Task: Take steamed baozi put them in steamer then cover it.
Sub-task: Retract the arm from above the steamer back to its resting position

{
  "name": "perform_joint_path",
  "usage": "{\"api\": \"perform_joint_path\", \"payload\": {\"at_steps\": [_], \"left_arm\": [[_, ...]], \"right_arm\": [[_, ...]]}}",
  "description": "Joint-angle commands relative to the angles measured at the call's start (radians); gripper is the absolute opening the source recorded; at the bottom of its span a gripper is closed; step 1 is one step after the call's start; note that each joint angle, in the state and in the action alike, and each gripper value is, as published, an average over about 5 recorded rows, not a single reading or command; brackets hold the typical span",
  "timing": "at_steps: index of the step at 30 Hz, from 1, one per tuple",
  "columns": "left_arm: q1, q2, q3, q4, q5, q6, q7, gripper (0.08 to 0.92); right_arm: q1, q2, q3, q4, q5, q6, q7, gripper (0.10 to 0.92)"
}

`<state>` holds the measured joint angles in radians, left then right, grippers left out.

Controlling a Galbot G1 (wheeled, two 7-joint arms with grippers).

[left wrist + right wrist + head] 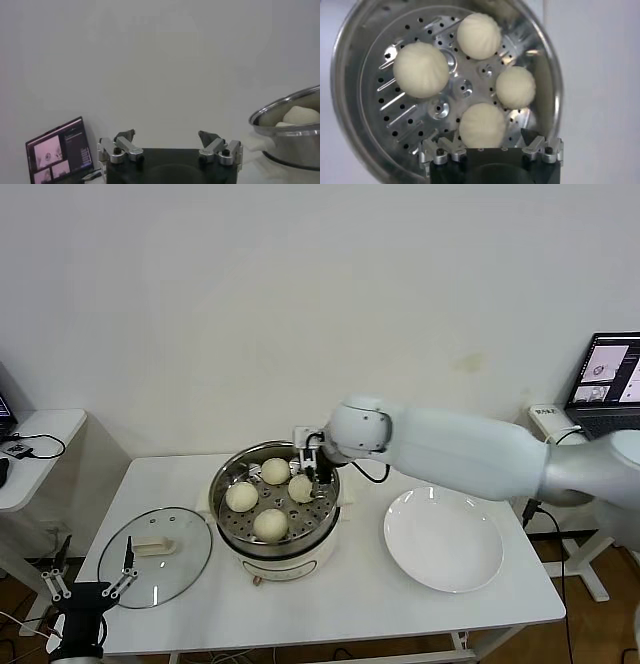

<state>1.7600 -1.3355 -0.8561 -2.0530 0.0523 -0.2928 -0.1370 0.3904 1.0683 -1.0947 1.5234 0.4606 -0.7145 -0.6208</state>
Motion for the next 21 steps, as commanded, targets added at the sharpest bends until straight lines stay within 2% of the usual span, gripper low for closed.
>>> {"api": "perform_joint_path", "payload": {"at_steps": [1, 6, 9, 16, 21], "left_arm": [[-0.012, 0.002, 0.005, 0.017, 0.006, 0.002, 0.001, 0.823], [-0.031, 0.006, 0.008, 0.041, 0.013, 0.01, -0.005, 0.823], [-0.047, 0.01, 0.013, 0.066, 0.025, 0.029, -0.022, 0.823], [-0.092, 0.042, 0.038, 0.125, 0.115, 0.163, -0.087, 0.823], [-0.121, 0.086, 0.064, 0.187, 0.336, 0.203, -0.116, 0.823]], "right_arm": [[-0.302, -0.355, 0.305, 0.297, 0.156, 0.162, 0.403, 0.823], [-0.734, -0.482, 0.675, 0.359, 0.064, 0.411, 0.545, 0.823], [-1.047, -0.466, 0.969, 0.368, -0.038, 0.536, 0.559, 0.823], [-1.612, -0.182, 1.509, 0.348, -0.318, 0.849, 0.495, 0.822], [-1.807, 0.04, 1.699, 0.336, -0.369, 0.956, 0.44, 0.823]]}}
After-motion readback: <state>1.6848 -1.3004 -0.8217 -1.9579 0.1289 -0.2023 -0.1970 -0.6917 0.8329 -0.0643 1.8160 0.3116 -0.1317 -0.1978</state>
